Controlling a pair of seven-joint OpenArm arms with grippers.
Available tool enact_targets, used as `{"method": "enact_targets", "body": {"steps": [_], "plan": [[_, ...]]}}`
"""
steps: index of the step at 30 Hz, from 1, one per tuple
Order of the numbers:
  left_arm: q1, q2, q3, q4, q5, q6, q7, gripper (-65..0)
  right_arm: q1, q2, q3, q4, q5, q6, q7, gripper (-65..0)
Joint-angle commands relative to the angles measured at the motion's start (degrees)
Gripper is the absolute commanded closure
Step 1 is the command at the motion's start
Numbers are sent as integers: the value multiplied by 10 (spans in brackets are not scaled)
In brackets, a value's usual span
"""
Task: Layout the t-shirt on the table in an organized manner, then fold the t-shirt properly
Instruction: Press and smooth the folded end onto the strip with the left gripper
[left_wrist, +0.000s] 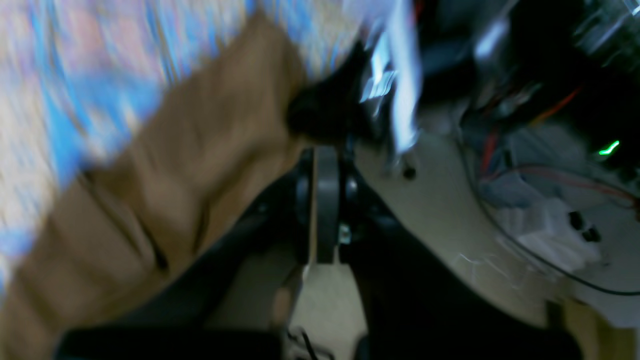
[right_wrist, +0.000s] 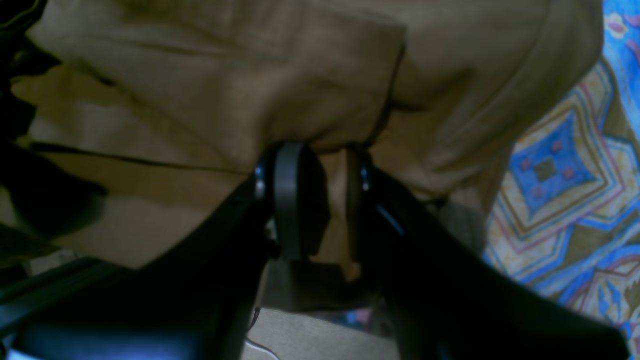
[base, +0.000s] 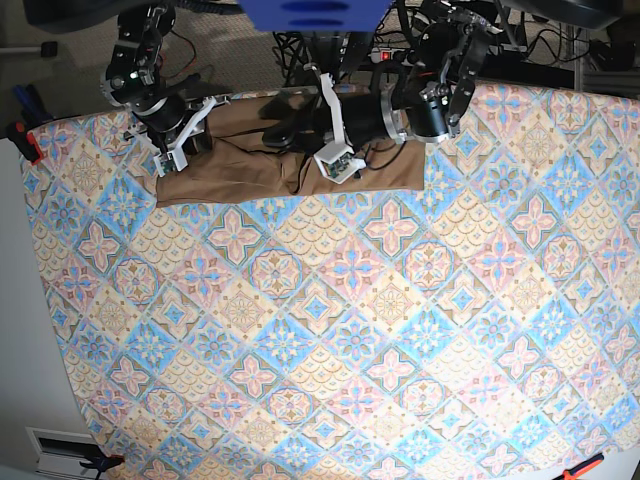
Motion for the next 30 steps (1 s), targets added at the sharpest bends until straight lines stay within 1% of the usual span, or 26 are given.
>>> {"method": "enact_targets", "body": {"steps": [1,4,6,7,11,13,19,25,30], "plan": [[10,1,-22,25,-12,2,-22,0,-1,3,1,8,4,1,3,-136],[42,3,-97,42,-11,41,-43,0,-1,3,1,9,4,1,3,-136],[60,3,-142,41,-10,57,-51,0,-1,3,1,8,4,1,5,-136],[72,3,-168,35,-9,58,-53,0,-1,3,1,8,4,1,5,-136],[85,5,-235,6,-9,61,-54,0,-1,3,1,8,4,1,4,-136],[81,5,-251,-24,-10,61,-54,0,-1,3,1,8,4,1,4,-136],[66,7,-248,-74,-10,60,-54,0,-1,3,1,8,4,1,3,-136],[49,12,-186,-111,-9,60,-51,0,-1,3,1,8,4,1,3,-136],[49,12,-139,-111,-9,60,-51,0,-1,3,1,9,4,1,3,-136]]}}
